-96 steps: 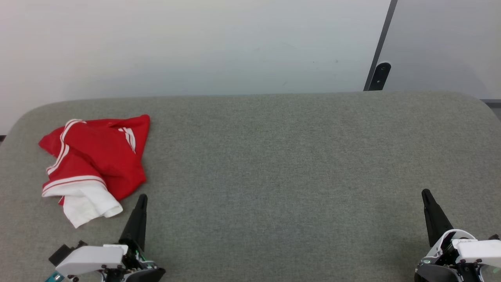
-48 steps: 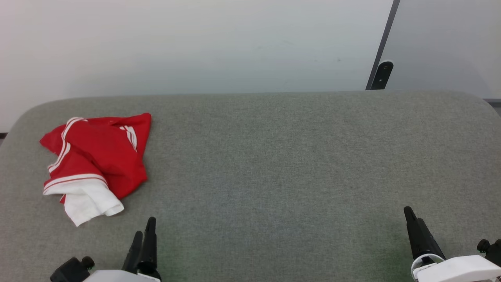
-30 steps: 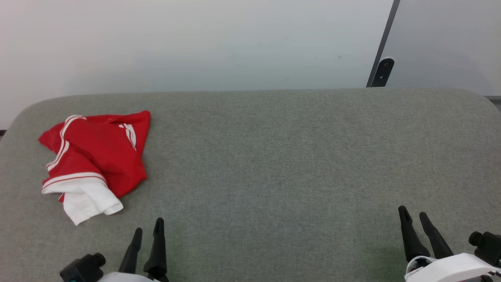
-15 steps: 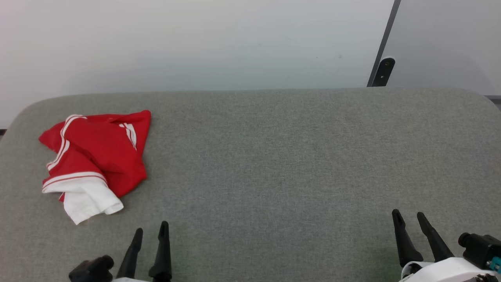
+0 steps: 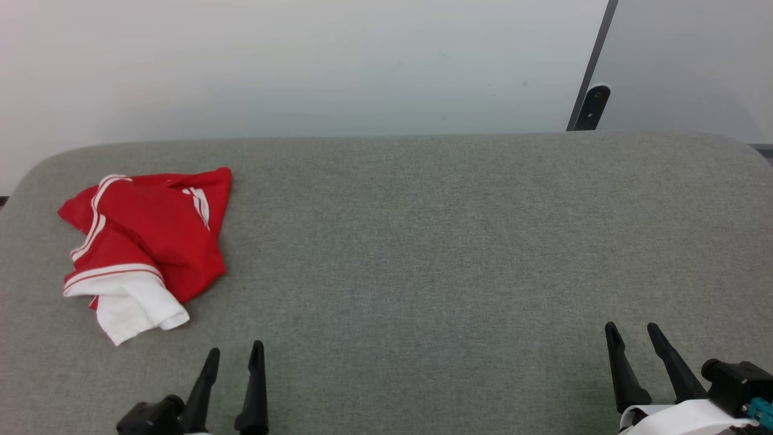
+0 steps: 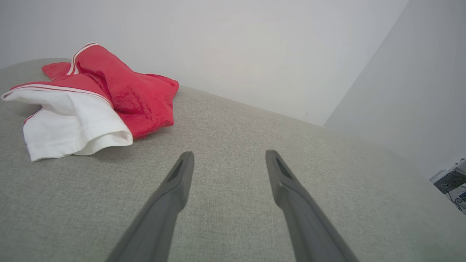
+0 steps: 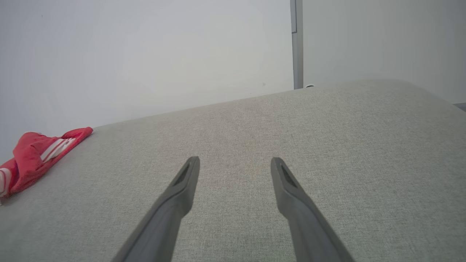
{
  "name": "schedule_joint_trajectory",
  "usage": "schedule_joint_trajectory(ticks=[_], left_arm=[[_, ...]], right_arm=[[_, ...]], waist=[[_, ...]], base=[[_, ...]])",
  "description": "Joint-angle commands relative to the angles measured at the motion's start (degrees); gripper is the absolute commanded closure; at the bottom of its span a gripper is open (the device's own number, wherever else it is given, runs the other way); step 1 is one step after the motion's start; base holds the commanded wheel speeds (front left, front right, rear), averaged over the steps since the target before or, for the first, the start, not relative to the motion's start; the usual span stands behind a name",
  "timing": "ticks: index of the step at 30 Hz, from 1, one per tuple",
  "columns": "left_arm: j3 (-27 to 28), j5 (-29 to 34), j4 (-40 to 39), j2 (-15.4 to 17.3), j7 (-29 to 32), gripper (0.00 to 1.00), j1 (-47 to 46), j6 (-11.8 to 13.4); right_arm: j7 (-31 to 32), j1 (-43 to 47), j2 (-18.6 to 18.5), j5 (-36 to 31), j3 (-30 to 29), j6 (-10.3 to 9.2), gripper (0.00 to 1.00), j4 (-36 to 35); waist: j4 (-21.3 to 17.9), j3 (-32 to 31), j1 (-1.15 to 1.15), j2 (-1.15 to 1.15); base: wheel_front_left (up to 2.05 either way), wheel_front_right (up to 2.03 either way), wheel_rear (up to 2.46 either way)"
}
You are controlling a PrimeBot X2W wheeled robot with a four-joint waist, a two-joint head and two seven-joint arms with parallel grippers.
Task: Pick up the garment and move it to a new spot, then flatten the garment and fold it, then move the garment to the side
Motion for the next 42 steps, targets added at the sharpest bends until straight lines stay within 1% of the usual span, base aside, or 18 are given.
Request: schedule_joint_trajectory(ticks=[1, 8, 13, 16, 23, 31, 39, 42], left_arm=[[-0.01, 1.43, -0.6, 0.22, -0.51, 0.0, 0.5, 0.03], [0.13, 4.33, -1.04, 0.19, -1.35, 0.0, 0.99, 0.03], [0.07, 6.51, -0.9, 0.18, -1.97, 0.0, 1.5, 0.03], [0.52, 6.05, -0.92, 0.17, -2.27, 0.0, 1.78, -0.06], [0.22, 8.6, -0.52, 0.17, -3.08, 0.0, 2.65, -0.28], [0.27, 10.9, 0.01, 0.2, -3.93, 0.0, 3.06, 0.45], [-0.12, 13.52, -0.03, 0.21, -4.62, 0.0, 4.06, 0.4], [-0.19, 13.26, 0.14, 0.21, -4.52, 0.0, 4.12, 0.34]], right_arm=[[-0.58, 0.6, 0.19, -1.51, -0.17, -0.02, 0.0, -0.65], [-1.49, 0.92, 0.62, -4.59, -0.51, -0.03, 0.0, -1.13], [-2.1, 0.97, 1.42, -4.79, -1.36, -0.03, 0.0, -1.18], [-2.53, 1.2, 1.62, -5.42, -1.56, -0.03, 0.0, -1.32], [-3.69, 1.79, 2.04, -7.27, -1.91, -0.03, 0.0, -1.35], [-5.04, 2.24, 2.4, -9.96, -2.08, -0.04, 0.0, -0.98], [-5.81, 2.34, 2.61, -12.45, -2.0, -0.04, 0.0, -0.75], [-6.0, 2.52, 2.69, -12.19, -2.05, -0.04, 0.0, -0.68]], waist=[[-0.04, -0.01, 0.0, 0.0], [-0.1, 0.26, 0.0, 0.0], [-0.16, 0.31, 0.0, 0.0], [-0.17, 0.24, 0.0, 0.0], [-0.29, 0.16, 0.0, 0.0], [-0.47, 0.06, 0.0, 0.0], [-0.66, -0.39, 0.0, 0.0], [-0.59, -0.5, 0.0, 0.0]], base=[[0.0, 0.0, 0.0], [0.0, 0.0, 0.0], [0.0, 0.0, 0.0], [0.0, 0.0, 0.0], [0.0, 0.0, 0.0], [0.0, 0.0, 0.0], [0.0, 0.0, 0.0], [0.0, 0.0, 0.0]])
